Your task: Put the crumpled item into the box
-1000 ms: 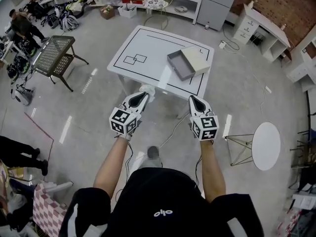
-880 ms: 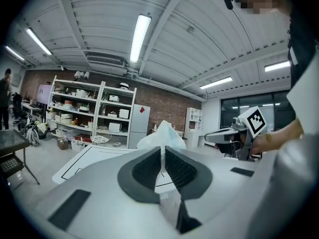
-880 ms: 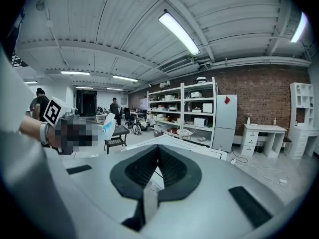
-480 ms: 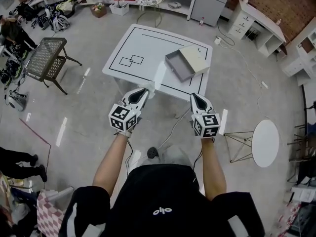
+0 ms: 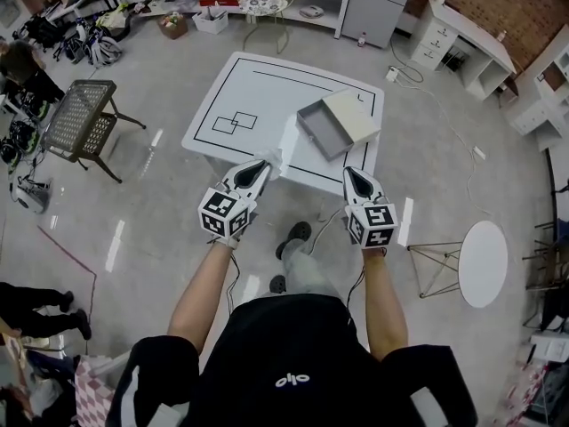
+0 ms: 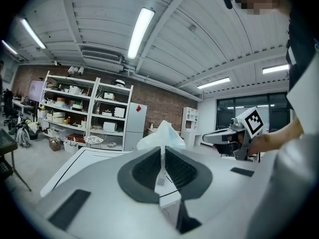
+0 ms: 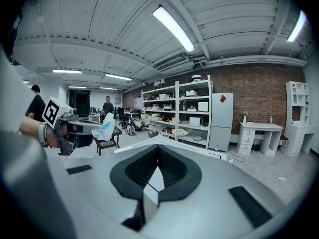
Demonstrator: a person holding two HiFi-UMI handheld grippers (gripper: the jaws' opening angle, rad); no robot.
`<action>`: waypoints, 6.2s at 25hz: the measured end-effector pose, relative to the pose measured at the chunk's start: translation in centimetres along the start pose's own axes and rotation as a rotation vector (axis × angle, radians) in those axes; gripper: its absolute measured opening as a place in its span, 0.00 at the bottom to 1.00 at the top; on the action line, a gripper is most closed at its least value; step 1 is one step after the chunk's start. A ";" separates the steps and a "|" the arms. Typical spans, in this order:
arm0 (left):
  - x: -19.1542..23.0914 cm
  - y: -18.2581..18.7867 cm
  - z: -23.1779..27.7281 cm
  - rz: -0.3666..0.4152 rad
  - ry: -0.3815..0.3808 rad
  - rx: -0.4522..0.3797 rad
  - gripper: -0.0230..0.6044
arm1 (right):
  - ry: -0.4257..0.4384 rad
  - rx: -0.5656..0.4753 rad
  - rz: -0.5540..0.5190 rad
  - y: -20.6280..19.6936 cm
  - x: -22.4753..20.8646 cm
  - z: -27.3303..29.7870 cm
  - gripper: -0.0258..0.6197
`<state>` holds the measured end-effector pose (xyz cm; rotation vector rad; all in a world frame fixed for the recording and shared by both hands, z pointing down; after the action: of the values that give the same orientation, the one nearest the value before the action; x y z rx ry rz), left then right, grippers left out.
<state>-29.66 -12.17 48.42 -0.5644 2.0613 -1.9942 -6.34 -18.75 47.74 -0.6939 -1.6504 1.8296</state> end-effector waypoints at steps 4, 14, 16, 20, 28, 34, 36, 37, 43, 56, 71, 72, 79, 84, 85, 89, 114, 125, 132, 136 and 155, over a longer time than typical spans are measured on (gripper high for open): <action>2.1 -0.2 2.8 0.005 -0.013 0.012 0.08 | -0.007 -0.005 0.009 -0.1 -1.8 3.0 0.05; 7.0 -0.7 13.4 0.012 -0.079 0.054 0.08 | -0.046 -0.010 0.045 0.5 -8.8 11.0 0.05; 7.6 -0.8 15.7 0.009 -0.095 0.065 0.08 | -0.054 -0.006 0.053 0.6 -10.4 12.3 0.05; 8.5 -1.5 19.7 0.001 -0.127 0.088 0.08 | -0.070 0.004 0.066 0.5 -13.3 14.6 0.05; 9.7 -3.3 25.9 -0.012 -0.171 0.138 0.08 | -0.099 0.025 0.100 -0.6 -17.9 17.8 0.05; 10.0 -4.6 28.8 -0.017 -0.203 0.170 0.08 | -0.122 0.037 0.121 -1.4 -20.1 18.9 0.05; 10.0 -5.1 29.5 -0.020 -0.215 0.181 0.08 | -0.129 0.042 0.125 -1.7 -20.6 19.1 0.05; 10.0 -5.5 29.8 -0.021 -0.221 0.187 0.09 | -0.133 0.044 0.127 -1.9 -20.8 19.2 0.05; 9.7 -7.6 31.4 -0.036 -0.254 0.230 0.09 | -0.164 0.060 0.146 -3.0 -22.0 19.5 0.05; 7.9 -14.0 34.6 -0.037 -0.366 0.375 0.09 | -0.234 0.116 0.193 -7.5 -24.3 18.5 0.05; 6.0 -23.0 36.8 0.014 -0.460 0.630 0.09 | -0.252 0.189 0.223 -11.3 -25.8 18.6 0.05; 5.9 -23.5 36.8 0.021 -0.468 0.650 0.09 | -0.254 0.194 0.226 -11.5 -25.9 18.5 0.05; 4.6 -26.7 37.6 0.110 -0.508 0.830 0.09 | -0.260 0.207 0.252 -12.3 -26.9 18.1 0.05; 4.3 -28.6 37.8 0.138 -0.524 0.937 0.09 | -0.266 0.202 0.260 -12.4 -27.6 18.1 0.05; 4.2 -28.6 37.9 0.143 -0.524 0.950 0.09 | -0.267 0.202 0.261 -12.4 -27.6 18.1 0.05; 4.0 -29.0 38.2 0.151 -0.520 0.993 0.10 | -0.267 0.205 0.264 -12.6 -27.9 17.9 0.05; 7.6 -20.6 37.8 0.040 -0.356 0.750 0.21 | -0.242 0.164 0.240 -10.2 -27.3 18.1 0.05; 12.0 -10.3 36.0 -0.004 -0.186 0.437 0.05 | -0.166 0.128 0.195 -7.7 -24.9 20.3 0.05; 13.8 -4.5 33.5 0.012 -0.113 0.245 0.05 | -0.138 0.099 0.167 -5.9 -23.5 20.6 0.05; 14.5 -2.5 31.6 0.034 -0.083 0.172 0.05 | -0.136 0.085 0.157 -5.1 -22.9 20.4 0.05; 13.0 -0.9 23.9 0.036 -0.064 0.103 0.05 | -0.148 0.061 0.129 -3.6 -17.2 15.3 0.05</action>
<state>-31.40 -39.35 49.40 -0.5591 1.9063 -2.0211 -4.91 -41.48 52.91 -0.6656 -1.6683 2.0580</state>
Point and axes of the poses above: the fingertips, and each gripper's own axes: z forward along the fingers, x to its left, y out of its top, the point moved 5 cm from there along -z, backward along the fingers, and after that the axes turned 10 degrees about -x, right-handed, at the moved point
